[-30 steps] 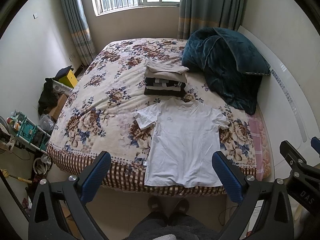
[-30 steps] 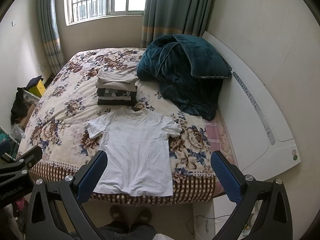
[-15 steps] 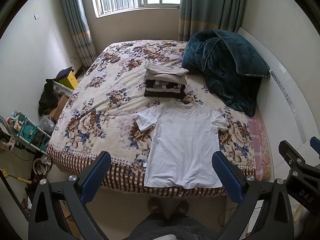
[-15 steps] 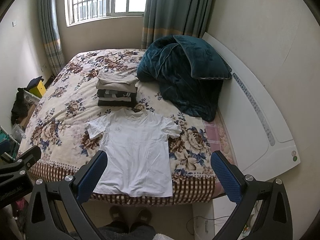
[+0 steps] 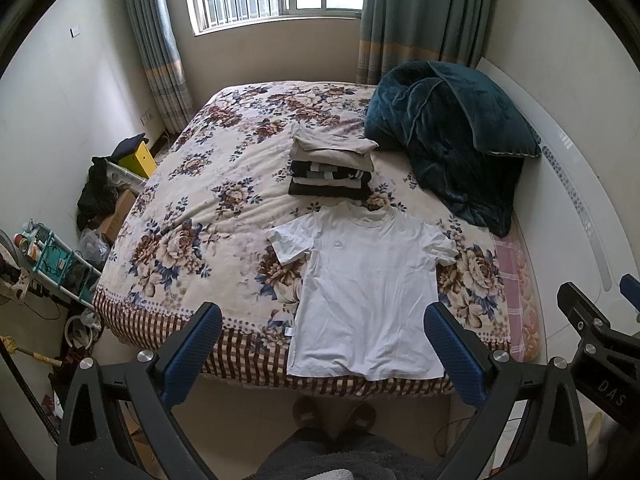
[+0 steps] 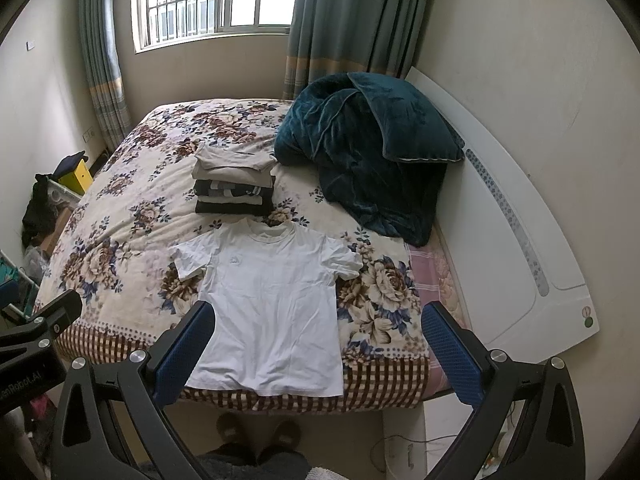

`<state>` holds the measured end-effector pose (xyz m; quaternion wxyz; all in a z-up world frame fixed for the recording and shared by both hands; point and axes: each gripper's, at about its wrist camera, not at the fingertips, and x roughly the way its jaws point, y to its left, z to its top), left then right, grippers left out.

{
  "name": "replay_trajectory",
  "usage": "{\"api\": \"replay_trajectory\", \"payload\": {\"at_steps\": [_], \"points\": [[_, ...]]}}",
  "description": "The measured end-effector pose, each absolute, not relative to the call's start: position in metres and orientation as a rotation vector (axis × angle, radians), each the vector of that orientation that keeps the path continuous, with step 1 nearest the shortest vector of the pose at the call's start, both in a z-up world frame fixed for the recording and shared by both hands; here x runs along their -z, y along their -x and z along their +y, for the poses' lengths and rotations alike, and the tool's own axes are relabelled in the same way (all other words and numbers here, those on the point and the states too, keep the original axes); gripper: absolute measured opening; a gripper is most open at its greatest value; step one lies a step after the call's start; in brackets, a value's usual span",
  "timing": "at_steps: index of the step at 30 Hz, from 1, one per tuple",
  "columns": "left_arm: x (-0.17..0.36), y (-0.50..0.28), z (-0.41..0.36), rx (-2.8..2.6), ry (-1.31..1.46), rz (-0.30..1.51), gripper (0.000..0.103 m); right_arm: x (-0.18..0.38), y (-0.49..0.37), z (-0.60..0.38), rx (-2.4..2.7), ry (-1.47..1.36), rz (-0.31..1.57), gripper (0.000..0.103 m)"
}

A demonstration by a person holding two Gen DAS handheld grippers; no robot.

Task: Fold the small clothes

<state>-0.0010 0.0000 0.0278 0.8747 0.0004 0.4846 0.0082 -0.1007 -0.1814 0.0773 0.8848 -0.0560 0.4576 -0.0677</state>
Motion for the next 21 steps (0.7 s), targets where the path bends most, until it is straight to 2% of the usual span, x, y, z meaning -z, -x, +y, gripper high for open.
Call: {"api": "replay_trajectory", "payload": {"at_steps": [21], "points": [[-0.035,-0.009,-0.007,-0.011,-0.003,1.007,0.103,-0.088,0.096,-0.183,0.142,0.116,0.947,0.103]]}}
